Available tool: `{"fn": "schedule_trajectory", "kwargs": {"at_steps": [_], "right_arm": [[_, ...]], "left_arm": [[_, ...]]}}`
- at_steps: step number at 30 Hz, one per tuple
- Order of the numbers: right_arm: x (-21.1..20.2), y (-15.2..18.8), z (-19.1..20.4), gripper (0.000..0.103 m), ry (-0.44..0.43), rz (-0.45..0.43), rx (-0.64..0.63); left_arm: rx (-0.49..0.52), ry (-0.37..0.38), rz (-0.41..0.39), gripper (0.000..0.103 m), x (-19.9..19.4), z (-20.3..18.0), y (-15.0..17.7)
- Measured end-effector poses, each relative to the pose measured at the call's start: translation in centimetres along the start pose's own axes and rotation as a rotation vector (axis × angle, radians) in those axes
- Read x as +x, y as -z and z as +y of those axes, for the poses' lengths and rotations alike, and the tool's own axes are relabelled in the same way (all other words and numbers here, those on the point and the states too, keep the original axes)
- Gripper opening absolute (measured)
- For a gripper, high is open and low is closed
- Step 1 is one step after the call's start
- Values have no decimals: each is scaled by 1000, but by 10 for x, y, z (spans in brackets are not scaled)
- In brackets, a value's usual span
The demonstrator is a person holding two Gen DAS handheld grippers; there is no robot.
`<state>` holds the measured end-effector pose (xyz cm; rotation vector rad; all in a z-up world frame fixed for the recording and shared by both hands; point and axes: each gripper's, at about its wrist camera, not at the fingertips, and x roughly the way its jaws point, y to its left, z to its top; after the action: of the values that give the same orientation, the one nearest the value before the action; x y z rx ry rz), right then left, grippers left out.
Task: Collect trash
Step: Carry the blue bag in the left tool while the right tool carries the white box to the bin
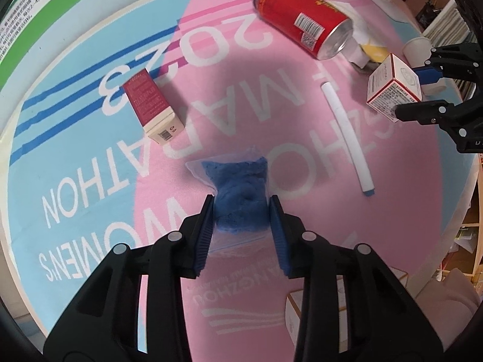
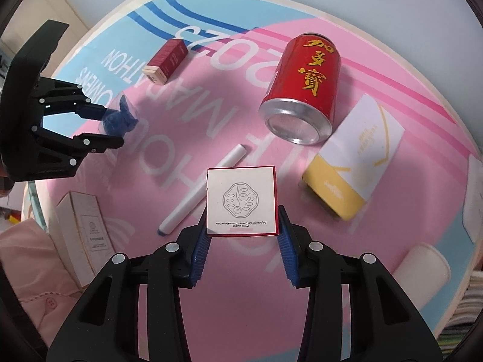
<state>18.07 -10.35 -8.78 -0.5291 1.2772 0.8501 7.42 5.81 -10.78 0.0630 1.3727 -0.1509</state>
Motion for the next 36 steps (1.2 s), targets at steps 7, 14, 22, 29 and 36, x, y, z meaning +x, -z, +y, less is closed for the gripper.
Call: {"fn": "schedule_trajectory", "kwargs": {"at_steps": [7, 14, 22, 29, 36], "right_arm": [[-18, 22, 12, 42, 29, -12, 47], [-37, 58, 28, 42, 85, -28, 145], [-57, 109, 48, 42, 150, -52, 308], [-71, 170, 69, 42, 204, -72, 501], [-88, 252, 94, 42, 244, -96, 715]], "left_arm": [[85, 4, -51, 34, -26, -13, 9], [214, 26, -99, 34, -49, -35, 13], [422, 69, -129, 34, -56, -80, 27], [648, 115, -136, 34, -59, -130, 43], [843, 161, -124, 34, -63, -194, 67]]}}
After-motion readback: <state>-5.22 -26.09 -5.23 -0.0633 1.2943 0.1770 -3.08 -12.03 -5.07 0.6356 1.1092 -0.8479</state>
